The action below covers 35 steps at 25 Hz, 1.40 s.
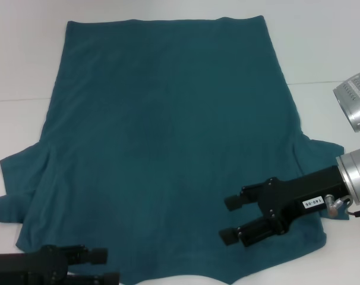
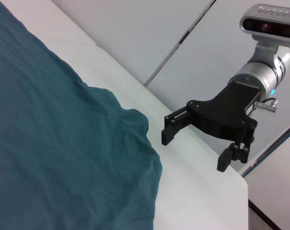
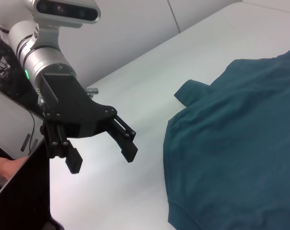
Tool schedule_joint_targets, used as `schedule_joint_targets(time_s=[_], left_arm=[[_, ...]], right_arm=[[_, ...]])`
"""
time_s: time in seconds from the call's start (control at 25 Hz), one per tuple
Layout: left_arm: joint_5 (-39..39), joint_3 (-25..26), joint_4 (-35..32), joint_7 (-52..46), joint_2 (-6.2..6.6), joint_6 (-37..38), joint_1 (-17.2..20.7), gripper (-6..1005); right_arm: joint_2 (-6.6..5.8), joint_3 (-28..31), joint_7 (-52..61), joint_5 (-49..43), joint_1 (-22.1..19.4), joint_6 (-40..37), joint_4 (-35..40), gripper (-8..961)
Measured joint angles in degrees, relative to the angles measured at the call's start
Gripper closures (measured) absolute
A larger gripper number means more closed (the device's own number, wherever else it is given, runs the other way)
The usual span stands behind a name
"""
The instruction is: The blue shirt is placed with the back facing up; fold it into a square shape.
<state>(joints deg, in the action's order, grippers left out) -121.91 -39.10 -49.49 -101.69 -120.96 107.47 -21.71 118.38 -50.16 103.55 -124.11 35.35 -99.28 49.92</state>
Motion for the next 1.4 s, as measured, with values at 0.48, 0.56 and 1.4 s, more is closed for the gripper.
schedule_joint_targets(time_s=[0.48,0.56,1.4], left_arm=[[0.0,-0.7,0.6,-0.1,-0.07,0.1,-0.1,158],[0.0,-0.7,0.6,-0.1,-0.07,0.1,-0.1,158],[1.0,21.2,5.4,-40.3,4.39,-14.5,-5.4,158]], right_arm=[[-0.27,0.0,0.0,-0.1,-0.2,0.0,-0.7,9],[-0.27,0.0,0.0,-0.1,-0.2,0.0,-0.7,9],[-13.27,9.4,37.5,-0.1,11.6,13.5,-20.5,8]])
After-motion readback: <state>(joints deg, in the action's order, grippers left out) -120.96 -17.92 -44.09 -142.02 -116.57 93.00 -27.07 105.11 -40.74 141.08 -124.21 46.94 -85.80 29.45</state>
